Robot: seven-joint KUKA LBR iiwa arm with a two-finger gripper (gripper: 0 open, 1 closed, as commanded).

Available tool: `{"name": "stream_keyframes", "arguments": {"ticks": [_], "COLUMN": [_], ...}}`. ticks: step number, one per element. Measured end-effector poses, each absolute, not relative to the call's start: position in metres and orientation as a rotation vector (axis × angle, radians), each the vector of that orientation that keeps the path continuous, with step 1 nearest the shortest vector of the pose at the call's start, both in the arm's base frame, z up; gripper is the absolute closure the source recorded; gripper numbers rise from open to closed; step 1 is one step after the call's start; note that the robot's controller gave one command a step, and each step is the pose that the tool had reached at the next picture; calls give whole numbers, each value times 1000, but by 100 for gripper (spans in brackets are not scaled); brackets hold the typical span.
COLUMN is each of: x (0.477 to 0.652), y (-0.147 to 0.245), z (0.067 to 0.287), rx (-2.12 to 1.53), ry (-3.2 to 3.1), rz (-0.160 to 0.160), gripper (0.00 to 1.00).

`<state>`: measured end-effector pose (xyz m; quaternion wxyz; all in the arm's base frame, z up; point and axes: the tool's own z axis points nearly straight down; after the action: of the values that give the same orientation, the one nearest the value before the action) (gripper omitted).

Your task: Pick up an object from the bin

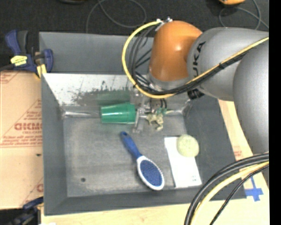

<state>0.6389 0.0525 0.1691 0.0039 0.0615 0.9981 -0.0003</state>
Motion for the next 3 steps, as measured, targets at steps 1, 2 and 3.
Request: {"name": "stream_keyframes", "arguments": {"ticks": [1, 2, 3], "x": [642, 650, 654], "y": [75, 91, 106], "z": [154, 147, 71], "rx": [57, 286, 216], "ry": [3138, 3122, 3130], "rz": [0, 3, -1], "gripper": [0, 0, 0]}}
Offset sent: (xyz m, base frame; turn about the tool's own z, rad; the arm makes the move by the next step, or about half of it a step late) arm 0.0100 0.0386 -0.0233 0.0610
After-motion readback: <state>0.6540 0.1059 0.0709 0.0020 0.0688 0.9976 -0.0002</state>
